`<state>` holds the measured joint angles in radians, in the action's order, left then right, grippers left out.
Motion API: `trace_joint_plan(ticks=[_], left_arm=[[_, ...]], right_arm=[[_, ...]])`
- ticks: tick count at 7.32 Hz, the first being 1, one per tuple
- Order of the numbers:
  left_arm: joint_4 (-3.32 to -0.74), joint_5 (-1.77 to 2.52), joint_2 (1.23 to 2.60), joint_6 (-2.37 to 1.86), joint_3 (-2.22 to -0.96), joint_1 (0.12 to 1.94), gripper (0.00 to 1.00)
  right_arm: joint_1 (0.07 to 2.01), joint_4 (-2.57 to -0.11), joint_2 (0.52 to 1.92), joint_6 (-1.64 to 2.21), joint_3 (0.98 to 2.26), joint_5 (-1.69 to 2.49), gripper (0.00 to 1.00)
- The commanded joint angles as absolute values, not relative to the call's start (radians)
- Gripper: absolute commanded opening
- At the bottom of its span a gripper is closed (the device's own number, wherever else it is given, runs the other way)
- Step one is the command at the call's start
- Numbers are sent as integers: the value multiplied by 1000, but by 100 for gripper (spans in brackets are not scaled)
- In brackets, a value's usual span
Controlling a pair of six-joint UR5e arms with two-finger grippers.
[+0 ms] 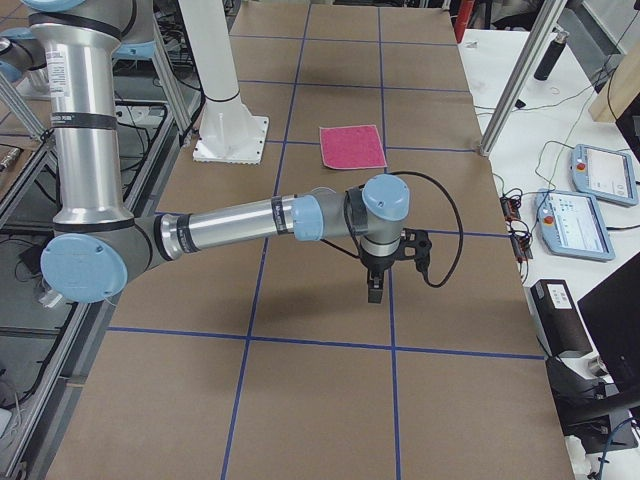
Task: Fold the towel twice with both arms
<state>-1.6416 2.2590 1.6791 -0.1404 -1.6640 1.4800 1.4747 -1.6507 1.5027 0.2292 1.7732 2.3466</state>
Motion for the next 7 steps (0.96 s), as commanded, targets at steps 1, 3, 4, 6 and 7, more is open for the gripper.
trace_joint_plan(ticks=[1, 3, 4, 6, 7], left_arm=[[-1690, 2263, 1770, -369, -1713, 1314, 100], [-1764, 2263, 1892, -681, -1746, 1144, 100], [-1805, 2264, 1943, -797, -1749, 1059, 100], [-1988, 2191, 1980, -1195, -1734, 863, 100], [-2056, 2099, 1982, -1348, -1736, 773, 100]], right_arm=[[1372, -1614, 1373, 301, 1743, 2348, 100], [1321, -1576, 1367, 299, 1721, 2440, 100], [1310, -1534, 1365, 302, 1720, 2526, 100], [1244, -1445, 1353, 325, 1729, 2566, 99], [1211, -1406, 1326, 498, 1730, 2553, 99]])
